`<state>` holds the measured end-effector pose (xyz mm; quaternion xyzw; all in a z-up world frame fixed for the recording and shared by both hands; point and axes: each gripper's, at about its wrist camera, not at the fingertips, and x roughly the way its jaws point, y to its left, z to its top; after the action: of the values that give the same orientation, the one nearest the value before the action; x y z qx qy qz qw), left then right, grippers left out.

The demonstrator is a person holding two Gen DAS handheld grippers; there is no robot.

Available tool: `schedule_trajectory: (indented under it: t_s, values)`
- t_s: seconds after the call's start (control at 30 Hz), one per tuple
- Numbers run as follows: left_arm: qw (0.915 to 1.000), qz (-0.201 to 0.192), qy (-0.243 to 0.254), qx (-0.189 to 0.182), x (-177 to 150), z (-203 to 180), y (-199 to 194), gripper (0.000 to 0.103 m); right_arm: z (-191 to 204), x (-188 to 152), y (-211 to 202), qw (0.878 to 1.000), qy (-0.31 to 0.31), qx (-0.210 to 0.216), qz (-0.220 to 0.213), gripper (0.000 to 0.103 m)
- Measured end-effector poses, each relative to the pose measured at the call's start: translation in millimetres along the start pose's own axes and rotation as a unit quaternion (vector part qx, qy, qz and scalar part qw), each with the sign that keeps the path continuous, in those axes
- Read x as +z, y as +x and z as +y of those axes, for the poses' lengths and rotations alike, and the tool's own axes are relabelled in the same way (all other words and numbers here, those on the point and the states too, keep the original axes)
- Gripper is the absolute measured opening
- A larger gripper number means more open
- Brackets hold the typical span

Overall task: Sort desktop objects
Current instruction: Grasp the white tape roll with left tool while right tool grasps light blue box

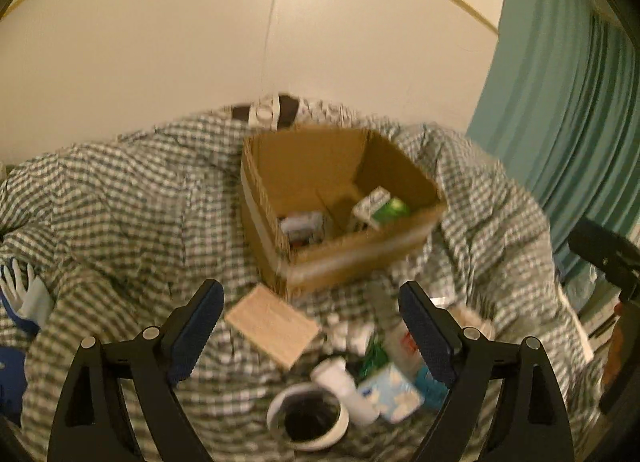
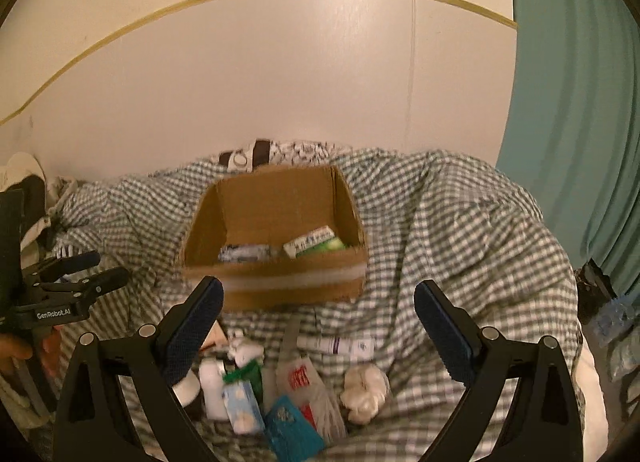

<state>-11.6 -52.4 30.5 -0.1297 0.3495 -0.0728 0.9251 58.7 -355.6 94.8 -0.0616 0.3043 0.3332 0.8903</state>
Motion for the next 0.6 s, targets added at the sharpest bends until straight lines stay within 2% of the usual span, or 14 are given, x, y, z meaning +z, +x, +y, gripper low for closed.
schedule_trajectory:
  t_s: [0.17,0.33,0.47,0.6]
  values:
    - [0.9985,0.054,0.012,0.002,-45,-3,16,0.092,-5,-37,4,1.0,0.015,-0.006,0.017,0.097]
    - [0.9917,0.126,0.023,-0.004,-87,-4,37,0.092,2,-70,25,0.999,0.016,-0.002,0.051,0.097]
    - [0.9857,0.166,0.025,-0.013,-103,-5,52,0.092,17,-94,45,0.996,0.009,0.022,0.086,0.097]
    - [0.9786,0.203,0.011,-0.033,-113,-2,71,0.092,35,-105,59,0.992,-0.025,0.045,0.115,0.097]
